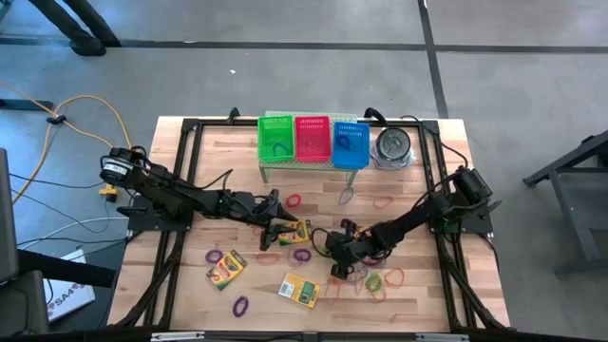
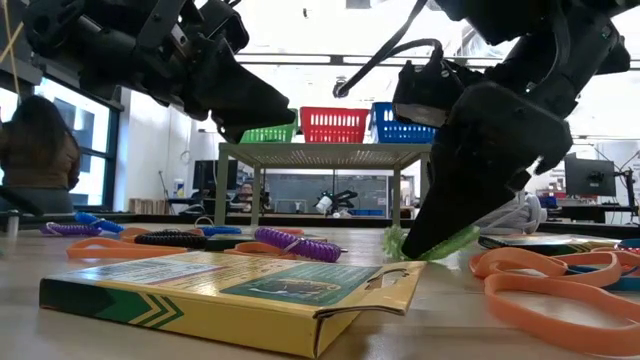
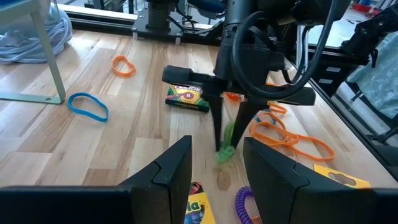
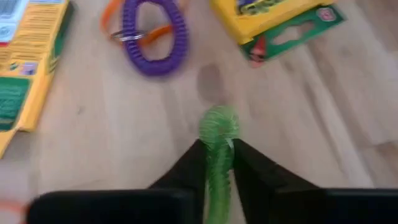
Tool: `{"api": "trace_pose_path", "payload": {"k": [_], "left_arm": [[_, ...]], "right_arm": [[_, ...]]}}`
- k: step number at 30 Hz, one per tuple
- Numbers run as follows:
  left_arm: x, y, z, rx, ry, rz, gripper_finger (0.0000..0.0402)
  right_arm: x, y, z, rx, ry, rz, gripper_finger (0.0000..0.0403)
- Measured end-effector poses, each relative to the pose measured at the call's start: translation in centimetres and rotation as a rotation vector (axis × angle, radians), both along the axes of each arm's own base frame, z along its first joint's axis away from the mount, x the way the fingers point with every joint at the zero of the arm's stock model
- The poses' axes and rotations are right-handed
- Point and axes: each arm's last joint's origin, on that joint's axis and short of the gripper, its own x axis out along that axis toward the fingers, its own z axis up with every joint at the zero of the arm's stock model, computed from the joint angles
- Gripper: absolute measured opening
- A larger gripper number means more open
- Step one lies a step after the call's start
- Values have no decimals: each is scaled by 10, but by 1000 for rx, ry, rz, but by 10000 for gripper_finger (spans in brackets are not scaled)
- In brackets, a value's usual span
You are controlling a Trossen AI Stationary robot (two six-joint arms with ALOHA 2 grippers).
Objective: Pick & Place Office Desk Supplies
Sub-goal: Put the top green spring keychain into the blue bin on the shelf
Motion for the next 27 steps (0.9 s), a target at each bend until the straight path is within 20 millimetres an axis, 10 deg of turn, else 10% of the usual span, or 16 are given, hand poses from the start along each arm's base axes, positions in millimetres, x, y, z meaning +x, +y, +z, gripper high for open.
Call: {"api": "trace_pose_path", "payload": {"k": [27], "left_arm": [[0,0,0,-8,0,2,139]], "right_arm": [[-4,20,53,-281,-11,-33,15]]}}
